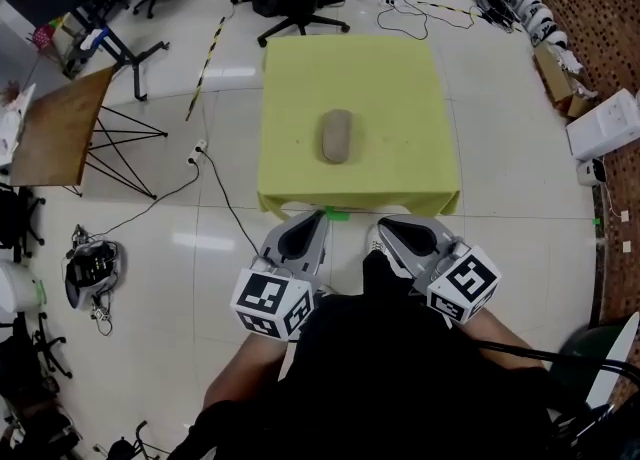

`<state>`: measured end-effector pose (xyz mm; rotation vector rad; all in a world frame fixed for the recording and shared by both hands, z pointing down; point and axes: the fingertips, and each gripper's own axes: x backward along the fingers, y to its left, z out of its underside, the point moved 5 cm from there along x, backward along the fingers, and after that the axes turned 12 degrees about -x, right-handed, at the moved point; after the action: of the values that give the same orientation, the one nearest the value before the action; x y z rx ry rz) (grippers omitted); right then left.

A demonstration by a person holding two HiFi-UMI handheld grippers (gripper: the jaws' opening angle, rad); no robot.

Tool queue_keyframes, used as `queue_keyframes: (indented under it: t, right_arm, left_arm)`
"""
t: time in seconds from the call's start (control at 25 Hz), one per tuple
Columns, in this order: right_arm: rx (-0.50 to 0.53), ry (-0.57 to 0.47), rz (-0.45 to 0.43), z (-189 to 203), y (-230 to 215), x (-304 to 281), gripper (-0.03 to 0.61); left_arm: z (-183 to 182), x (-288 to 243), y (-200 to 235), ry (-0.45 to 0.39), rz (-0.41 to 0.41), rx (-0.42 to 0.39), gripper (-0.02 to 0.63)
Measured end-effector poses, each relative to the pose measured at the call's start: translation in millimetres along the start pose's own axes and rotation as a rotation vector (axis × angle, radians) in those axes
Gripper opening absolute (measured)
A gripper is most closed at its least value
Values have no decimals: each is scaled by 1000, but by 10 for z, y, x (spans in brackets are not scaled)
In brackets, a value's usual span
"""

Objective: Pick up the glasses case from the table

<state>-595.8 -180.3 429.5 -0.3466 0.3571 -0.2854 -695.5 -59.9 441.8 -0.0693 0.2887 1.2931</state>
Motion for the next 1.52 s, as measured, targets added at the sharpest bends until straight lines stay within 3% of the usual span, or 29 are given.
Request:
queue_keyframes:
  t: [0.52, 0.72, 0.92, 1.2, 1.32, 1.36, 1.52]
  right_arm:
    - [-42, -13, -151, -616, -1203, -648, 2]
    - [-105, 2, -143, -732, -1768, -723, 2]
    - [-149, 15, -128, -756, -2132, -801, 2]
    - [-187, -1, -45, -716, -2232, -1008, 2]
    - [-210, -18, 15, -759, -2214, -1094, 2]
    - [-210, -20, 34, -770, -2202, -1113, 3]
    - [-234, -20, 104, -748, -2176, -1174, 3]
  left_arm:
    - [-411, -1075, 540, 40, -151, -24, 3]
    - [-519, -1512, 665, 53, -178, -40, 3]
    - [-383, -1814, 1023, 120, -251, -47, 3]
    - [9, -2156, 1391, 251, -165, -55, 5]
    - [368, -2368, 1531, 375, -84, -49, 166]
    - [499, -2438, 1573, 414, -61, -41, 177]
    - [1074, -2721, 1740, 574, 5, 57, 321]
